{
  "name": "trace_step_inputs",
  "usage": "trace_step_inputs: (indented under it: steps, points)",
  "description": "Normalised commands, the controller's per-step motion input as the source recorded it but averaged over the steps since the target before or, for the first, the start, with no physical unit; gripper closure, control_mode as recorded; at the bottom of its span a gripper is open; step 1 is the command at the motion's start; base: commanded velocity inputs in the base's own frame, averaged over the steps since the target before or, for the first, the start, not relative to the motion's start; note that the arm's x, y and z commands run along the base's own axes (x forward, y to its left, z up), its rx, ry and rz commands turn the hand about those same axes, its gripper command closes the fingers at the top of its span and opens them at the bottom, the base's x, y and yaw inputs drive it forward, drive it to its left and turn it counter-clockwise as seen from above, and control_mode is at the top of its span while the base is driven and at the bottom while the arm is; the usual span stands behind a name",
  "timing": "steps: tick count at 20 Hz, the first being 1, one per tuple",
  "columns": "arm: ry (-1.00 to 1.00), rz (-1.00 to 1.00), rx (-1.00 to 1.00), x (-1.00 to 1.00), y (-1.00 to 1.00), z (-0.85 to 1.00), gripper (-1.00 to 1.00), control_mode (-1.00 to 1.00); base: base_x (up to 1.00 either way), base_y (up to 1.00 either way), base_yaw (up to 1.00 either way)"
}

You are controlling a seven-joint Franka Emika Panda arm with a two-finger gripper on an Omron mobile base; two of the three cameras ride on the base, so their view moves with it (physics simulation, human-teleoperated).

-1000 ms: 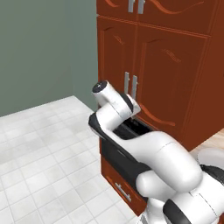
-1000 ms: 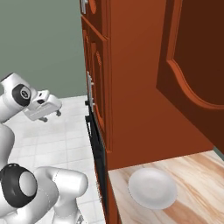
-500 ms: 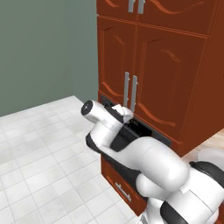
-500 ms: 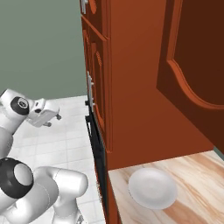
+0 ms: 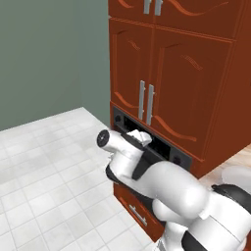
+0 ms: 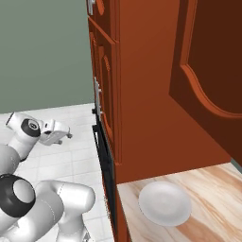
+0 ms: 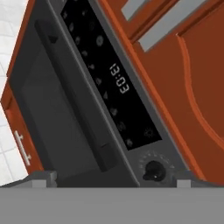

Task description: Take the baked cake out of the oven and place it on the plate for cooling. Then close the oven door.

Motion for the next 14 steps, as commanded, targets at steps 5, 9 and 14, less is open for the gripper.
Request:
trace_step_inputs:
  steps: [5, 9, 14]
  points:
    - [0.03, 0.04, 0.01, 0.31, -0.21, -0.28, -1.00, -1.00, 0.00, 0.00, 0.00]
    - [0.01, 0.08, 0.00, 0.25, -0.17, -0.33, -1.00, -1.00, 0.00, 0.00, 0.00]
    - [0.06, 0.12, 0.00, 0.27, -0.17, -0.42, -1.00, -1.00, 0.00, 0.00, 0.00]
